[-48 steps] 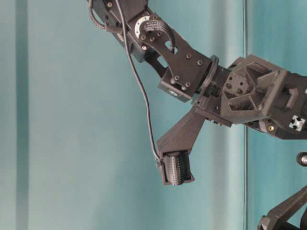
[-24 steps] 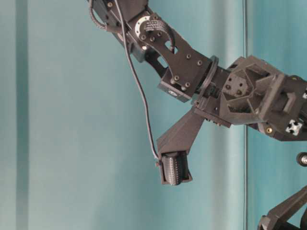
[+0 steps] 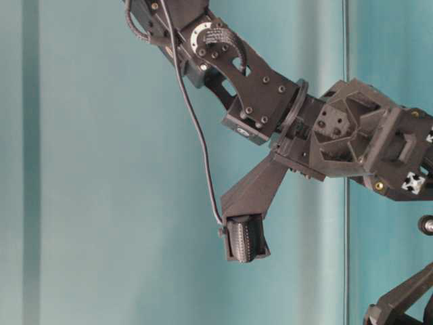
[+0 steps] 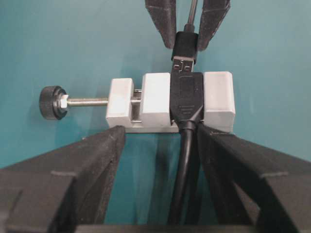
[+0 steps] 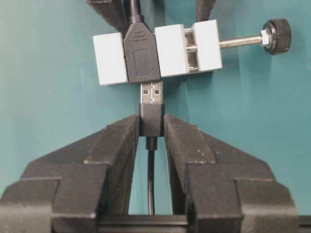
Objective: Insert the USB cable into the female connector supported by the left arm.
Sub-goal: 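Push the plug leftward into the female connector with the right gripper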
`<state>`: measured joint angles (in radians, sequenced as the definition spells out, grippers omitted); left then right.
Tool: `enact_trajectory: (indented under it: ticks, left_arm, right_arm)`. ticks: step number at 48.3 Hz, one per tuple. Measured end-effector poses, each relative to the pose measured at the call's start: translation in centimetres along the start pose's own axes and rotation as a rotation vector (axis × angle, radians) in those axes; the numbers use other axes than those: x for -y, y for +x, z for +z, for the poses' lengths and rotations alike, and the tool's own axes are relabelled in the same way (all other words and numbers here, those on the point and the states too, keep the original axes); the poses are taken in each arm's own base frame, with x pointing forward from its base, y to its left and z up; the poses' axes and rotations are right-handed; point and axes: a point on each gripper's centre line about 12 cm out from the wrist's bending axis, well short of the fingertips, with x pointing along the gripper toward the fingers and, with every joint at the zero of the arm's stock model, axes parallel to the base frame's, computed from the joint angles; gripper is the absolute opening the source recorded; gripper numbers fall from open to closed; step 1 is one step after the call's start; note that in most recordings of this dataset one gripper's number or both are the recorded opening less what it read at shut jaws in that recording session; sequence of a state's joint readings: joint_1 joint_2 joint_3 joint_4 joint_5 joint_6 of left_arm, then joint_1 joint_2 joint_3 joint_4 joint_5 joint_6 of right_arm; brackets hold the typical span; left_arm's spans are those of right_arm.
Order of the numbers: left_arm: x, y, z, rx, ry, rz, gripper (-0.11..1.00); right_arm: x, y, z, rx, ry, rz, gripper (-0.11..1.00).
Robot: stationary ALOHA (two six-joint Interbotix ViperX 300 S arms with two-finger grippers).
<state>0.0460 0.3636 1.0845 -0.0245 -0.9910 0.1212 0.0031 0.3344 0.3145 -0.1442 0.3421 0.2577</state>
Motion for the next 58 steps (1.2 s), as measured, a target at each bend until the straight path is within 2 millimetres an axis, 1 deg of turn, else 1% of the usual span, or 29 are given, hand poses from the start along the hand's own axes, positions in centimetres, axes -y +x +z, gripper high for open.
enact_trajectory:
  ticks: [21, 42, 58]
  left_arm:
    - [-0.03, 0.01, -0.05, -0.002, 0.002, 0.000, 0.72]
    - [0.00, 0.11, 0.14, 0.003, 0.002, -0.001, 0.72]
    - [0.05, 0.19, 0.17, 0.003, 0.004, -0.002, 0.72]
  right_arm:
    - [-0.62, -0.11, 0.44, 0.012, -0.010, 0.008, 0.21]
    - [-0.63, -0.11, 0.46, 0.013, -0.013, 0.009, 0.21]
    - [-0.60, 0.67, 0.04, -0.002, -0.019, 0.006, 0.21]
